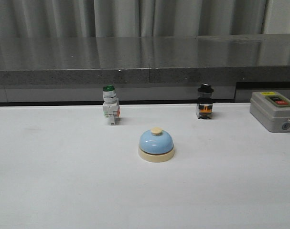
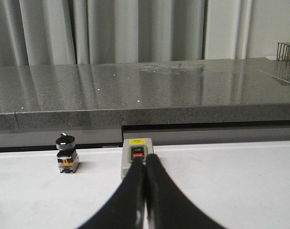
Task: Place and press bell with both arms
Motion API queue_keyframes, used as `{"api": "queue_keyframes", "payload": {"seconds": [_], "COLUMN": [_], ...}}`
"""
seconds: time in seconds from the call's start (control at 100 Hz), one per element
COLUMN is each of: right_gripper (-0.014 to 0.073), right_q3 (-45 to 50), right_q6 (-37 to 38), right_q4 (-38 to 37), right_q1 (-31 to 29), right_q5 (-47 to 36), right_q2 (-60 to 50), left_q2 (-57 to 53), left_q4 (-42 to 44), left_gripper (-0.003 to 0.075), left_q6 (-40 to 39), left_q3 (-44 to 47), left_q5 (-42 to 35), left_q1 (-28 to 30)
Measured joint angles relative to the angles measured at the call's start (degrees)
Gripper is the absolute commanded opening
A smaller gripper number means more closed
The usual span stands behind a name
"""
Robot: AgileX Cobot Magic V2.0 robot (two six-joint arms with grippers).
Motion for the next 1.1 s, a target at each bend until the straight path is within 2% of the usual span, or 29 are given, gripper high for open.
{"api": "queue_keyframes", "payload": {"seconds": [1.1], "right_gripper": [-0.0069], "right_q3": [-1.3], "right_q6": [0.0], "right_q4": [0.0], "right_q1": [-0.3], "right_q5": [0.6], "right_q2": [0.0], "left_q2": [0.0], "left_q4": [0.1], "left_gripper": [-0.002], "left_q6": [0.1], "left_q3": [0.0], "left_q5": [0.4], "left_q1": [0.0]}}
